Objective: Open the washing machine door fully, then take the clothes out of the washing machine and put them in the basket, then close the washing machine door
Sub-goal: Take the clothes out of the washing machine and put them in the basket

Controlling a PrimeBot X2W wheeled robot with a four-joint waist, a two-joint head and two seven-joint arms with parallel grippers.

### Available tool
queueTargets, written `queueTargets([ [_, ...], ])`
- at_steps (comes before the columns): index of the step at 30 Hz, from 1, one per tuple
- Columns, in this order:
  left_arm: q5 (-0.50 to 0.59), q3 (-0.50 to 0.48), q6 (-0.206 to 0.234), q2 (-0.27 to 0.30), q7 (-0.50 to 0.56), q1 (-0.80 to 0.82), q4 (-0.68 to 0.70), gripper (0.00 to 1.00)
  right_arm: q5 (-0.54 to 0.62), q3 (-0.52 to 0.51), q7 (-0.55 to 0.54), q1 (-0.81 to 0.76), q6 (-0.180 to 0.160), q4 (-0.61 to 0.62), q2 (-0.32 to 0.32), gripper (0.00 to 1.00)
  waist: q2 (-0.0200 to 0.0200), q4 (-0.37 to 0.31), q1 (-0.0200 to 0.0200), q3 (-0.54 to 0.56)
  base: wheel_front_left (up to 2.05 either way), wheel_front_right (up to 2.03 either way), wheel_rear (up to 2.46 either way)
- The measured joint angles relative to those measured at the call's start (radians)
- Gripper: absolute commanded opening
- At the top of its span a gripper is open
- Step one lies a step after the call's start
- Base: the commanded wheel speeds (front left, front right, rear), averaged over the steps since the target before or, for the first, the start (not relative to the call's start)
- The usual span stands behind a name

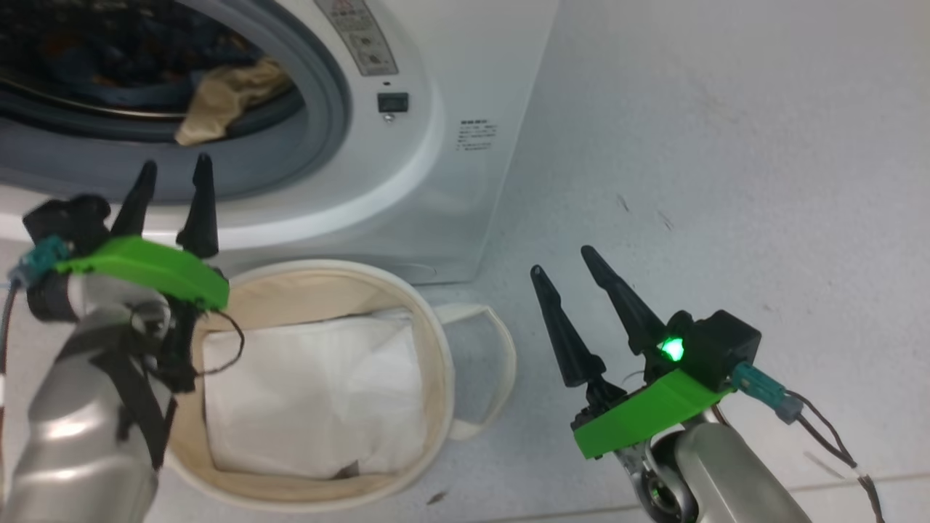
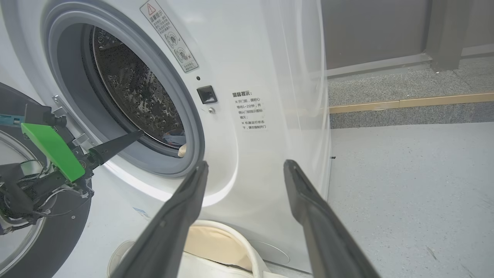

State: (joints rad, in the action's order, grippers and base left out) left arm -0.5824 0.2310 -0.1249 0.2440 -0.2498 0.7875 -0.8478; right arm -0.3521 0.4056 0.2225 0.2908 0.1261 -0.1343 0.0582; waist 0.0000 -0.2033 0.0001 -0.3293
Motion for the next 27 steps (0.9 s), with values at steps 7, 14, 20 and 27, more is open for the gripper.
queueTargets([
  [7, -0.065, 0.082, 0.0, 0.056, 0.007, 0.136, -0.075, 1.0, 0.02, -0.002, 0.009, 0.009, 0.0, 0.034, 0.0, 1.0, 0.0, -0.034, 0.0, -0.076, 0.0, 0.0, 0.0],
  [14, -0.13, 0.153, 0.0, 0.095, 0.053, 0.25, -0.134, 1.0, 0.03, -0.002, 0.017, 0.009, 0.0, 0.072, 0.0, 1.0, 0.0, -0.069, 0.0, -0.143, 0.0, 0.0, 0.0],
  [20, -0.155, 0.21, 0.0, 0.151, 0.121, 0.352, -0.204, 1.0, 0.039, -0.007, 0.026, 0.008, 0.0, 0.107, 0.0, 1.0, 0.0, -0.099, 0.0001, -0.204, 0.0, 0.0, 0.0],
  [27, -0.176, 0.245, 0.0, 0.176, 0.199, 0.435, -0.267, 1.0, 0.044, -0.028, 0.027, 0.005, 0.0, 0.142, 0.0, 1.0, 0.0, -0.13, 0.0001, -0.254, 0.0, 0.0, 0.0],
])
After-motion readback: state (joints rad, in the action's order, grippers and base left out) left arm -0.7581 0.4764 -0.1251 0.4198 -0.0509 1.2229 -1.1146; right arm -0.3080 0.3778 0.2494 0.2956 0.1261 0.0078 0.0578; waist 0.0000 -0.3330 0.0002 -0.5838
